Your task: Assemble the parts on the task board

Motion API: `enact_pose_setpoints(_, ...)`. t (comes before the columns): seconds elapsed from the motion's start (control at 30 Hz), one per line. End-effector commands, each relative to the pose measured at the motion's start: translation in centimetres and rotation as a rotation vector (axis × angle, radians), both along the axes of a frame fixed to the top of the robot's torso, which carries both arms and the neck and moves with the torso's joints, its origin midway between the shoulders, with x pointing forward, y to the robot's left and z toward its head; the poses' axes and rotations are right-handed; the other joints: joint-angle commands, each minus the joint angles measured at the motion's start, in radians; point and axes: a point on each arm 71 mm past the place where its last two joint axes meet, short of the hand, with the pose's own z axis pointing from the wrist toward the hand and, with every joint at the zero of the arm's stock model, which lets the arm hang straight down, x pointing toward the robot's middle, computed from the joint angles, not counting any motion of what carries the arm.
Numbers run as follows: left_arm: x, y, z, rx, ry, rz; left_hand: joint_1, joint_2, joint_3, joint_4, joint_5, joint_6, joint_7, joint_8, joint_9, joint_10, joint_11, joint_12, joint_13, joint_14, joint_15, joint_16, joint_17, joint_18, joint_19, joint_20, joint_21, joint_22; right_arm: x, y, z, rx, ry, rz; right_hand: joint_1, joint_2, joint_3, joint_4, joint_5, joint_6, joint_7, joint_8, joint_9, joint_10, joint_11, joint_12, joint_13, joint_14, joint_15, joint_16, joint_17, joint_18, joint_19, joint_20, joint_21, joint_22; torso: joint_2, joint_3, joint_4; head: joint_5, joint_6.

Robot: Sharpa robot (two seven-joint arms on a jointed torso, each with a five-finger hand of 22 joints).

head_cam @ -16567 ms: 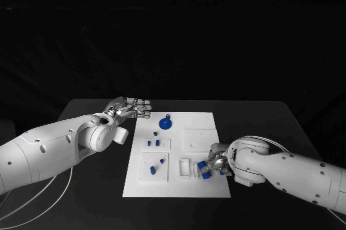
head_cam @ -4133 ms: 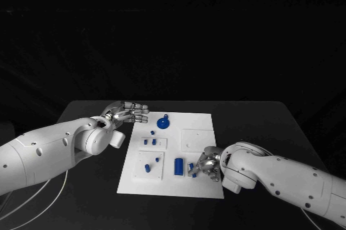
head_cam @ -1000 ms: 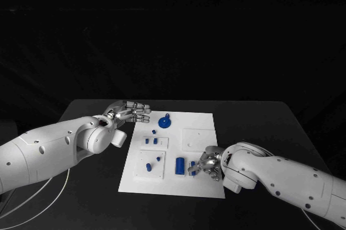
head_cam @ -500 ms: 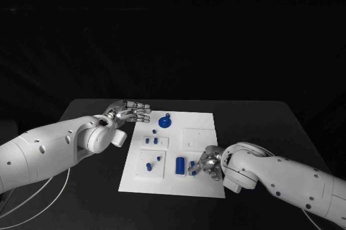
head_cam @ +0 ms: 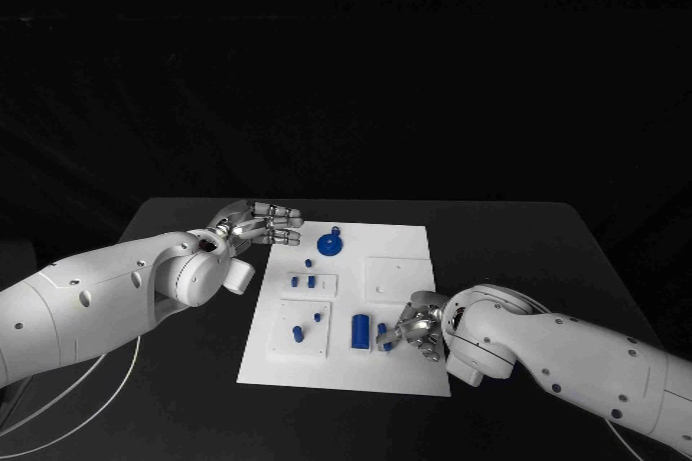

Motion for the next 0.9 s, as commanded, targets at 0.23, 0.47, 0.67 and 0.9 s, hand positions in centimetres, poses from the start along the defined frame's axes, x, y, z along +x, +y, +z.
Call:
enact_pose_setpoints(0.23, -0.06, -0.26, 0.03, -0.009, 0.0, -0.017, -0.004, 0.003, 0.003, 0.001, 0.001, -0.006, 0.0, 0.0, -0.001, -0.005, -0.002, 0.003, 0.0, -0.007, 0.001, -0.002, 0.001, -0.005, 0.005, 0.003, 0.005, -0.001, -0.1, 0.19, -0.02, -0.005, -0.004, 0.035, 0.009, -0.037, -0.026, 0.059, 0.018, -0.011, 0.005, -0.004, 0.0, -0.008, 0.004, -0.004, -0.003, -0.001, -0.003, -0.006, -0.001, -0.005, 0.049, -0.002, -0.006, 0.001, 0.0, 0.0, 0.0003, 0.001, -0.003)
enact_pose_setpoints(0.47, -0.06, -0.23, 0.03, -0.008, 0.0, -0.016, -0.003, 0.001, 0.002, 0.001, 0.0, -0.009, 0.0, 0.0, -0.002, -0.008, -0.001, 0.002, 0.0, -0.007, 0.001, -0.002, 0.001, -0.005, 0.005, 0.004, 0.006, -0.002, -0.09, 0.18, 0.02, -0.002, -0.008, 0.034, 0.014, -0.046, -0.044, 0.091, 0.036, -0.012, 0.006, -0.004, 0.0, -0.008, 0.004, -0.005, -0.003, -0.001, -0.003, -0.006, 0.0, -0.005, 0.049, -0.002, -0.008, 0.001, 0.0, 0.0001, 0.0005, 0.001, -0.003)
enact_pose_setpoints(0.67, -0.06, -0.22, 0.03, -0.008, 0.0, -0.016, -0.003, 0.001, 0.002, 0.001, 0.0, -0.009, 0.0, 0.0, -0.002, -0.008, -0.001, 0.002, 0.0, -0.007, 0.001, -0.002, 0.001, -0.005, 0.005, 0.004, 0.006, -0.002, -0.1, 0.17, 0.06, 0.001, -0.011, 0.035, 0.019, -0.048, -0.047, 0.098, 0.036, -0.013, 0.006, -0.004, 0.0, -0.008, 0.004, -0.005, -0.003, -0.001, -0.003, -0.007, 0.0, -0.004, 0.049, -0.002, -0.008, 0.001, 0.0, 0.0003, 0.0009, 0.0, -0.003)
enact_pose_setpoints(0.9, -0.06, -0.23, 0.03, -0.008, 0.0, -0.016, -0.001, 0.002, 0.002, 0.0, 0.001, -0.01, 0.0, 0.0, -0.001, -0.008, -0.001, 0.003, 0.0, -0.007, 0.001, -0.002, 0.001, -0.005, 0.005, 0.003, 0.006, -0.003, -0.14, 0.18, 0.06, 0.004, -0.009, 0.045, 0.074, -0.016, -0.017, 0.022, -0.019, -0.01, 0.004, -0.004, -0.001, -0.009, 0.003, -0.005, -0.003, -0.001, -0.004, -0.007, 0.0, -0.006, 0.049, -0.003, -0.008, 0.001, 0.0, 0.0003, 0.0003, 0.0, -0.003)
